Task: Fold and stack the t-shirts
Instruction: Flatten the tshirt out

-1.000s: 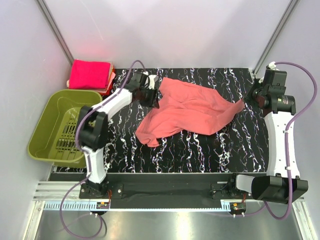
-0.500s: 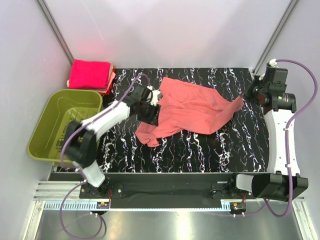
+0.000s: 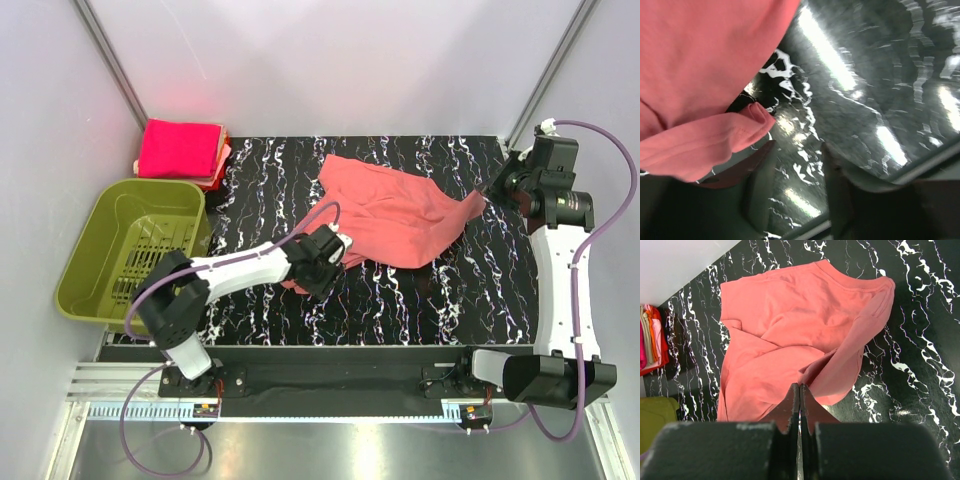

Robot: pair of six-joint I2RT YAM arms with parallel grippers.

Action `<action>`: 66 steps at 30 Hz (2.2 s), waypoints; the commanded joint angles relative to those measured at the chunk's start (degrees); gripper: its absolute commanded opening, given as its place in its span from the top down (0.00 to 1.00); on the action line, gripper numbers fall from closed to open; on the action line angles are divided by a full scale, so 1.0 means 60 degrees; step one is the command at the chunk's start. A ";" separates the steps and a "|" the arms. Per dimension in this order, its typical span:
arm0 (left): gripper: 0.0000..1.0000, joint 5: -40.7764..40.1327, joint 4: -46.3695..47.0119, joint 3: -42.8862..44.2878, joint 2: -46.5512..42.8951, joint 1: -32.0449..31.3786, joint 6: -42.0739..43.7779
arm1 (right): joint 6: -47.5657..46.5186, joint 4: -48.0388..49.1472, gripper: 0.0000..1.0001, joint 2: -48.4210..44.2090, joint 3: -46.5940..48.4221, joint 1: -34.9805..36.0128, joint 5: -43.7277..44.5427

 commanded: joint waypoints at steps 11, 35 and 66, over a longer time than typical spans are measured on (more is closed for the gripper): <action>0.60 -0.2440 0.0621 0.0075 0.1246 -0.0061 -0.0454 | 0.0099 0.0424 1.00 -0.0295 0.0010 0.0013 -0.0094; 1.00 0.2448 -0.1841 0.7991 -0.1491 0.6223 -0.0747 | -0.0780 -0.1569 1.00 0.5391 1.0650 -0.0836 0.1503; 0.57 0.5088 0.1133 0.6617 0.3716 0.5740 -0.0160 | 0.0171 0.0907 1.00 -0.0105 -0.0531 -0.0866 -0.0692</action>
